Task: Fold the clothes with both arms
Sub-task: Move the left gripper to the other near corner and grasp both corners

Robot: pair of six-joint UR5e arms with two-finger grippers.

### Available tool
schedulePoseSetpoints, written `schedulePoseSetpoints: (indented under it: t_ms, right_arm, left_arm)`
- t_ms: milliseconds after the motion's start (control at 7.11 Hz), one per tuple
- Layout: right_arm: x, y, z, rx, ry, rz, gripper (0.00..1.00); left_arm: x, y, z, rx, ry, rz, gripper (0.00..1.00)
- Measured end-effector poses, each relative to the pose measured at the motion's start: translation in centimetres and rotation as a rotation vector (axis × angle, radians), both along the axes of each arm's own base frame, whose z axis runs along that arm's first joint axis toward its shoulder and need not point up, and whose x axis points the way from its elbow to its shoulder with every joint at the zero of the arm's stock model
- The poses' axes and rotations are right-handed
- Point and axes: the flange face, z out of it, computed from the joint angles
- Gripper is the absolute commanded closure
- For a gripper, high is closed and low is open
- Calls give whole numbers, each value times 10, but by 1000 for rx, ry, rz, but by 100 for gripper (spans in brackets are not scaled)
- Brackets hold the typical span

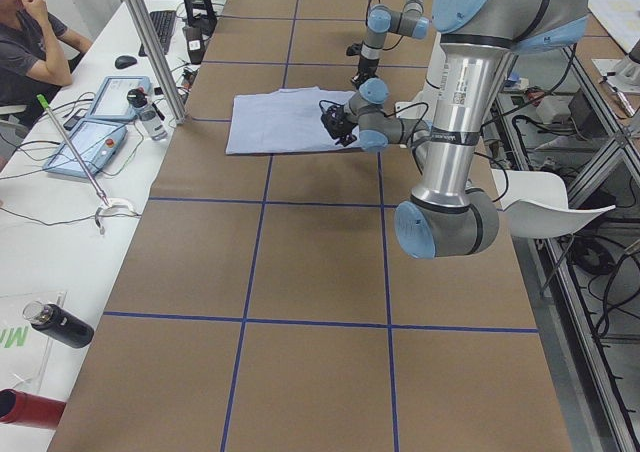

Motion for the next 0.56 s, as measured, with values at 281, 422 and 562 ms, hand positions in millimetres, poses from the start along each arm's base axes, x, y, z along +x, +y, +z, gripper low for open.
schedulePoseSetpoints:
  t_ms: [281, 422, 562]
  right_arm:
    - [0, 1, 0, 0, 0, -1, 100]
    - [0, 1, 0, 0, -1, -1, 100]
    - [0, 1, 0, 0, -1, -1, 100]
  left_arm:
    - [30, 53, 7, -23, -10, 45, 36]
    - [35, 65, 7, -34, -9, 57, 42]
    - [40, 75, 8, -49, -6, 68, 52]
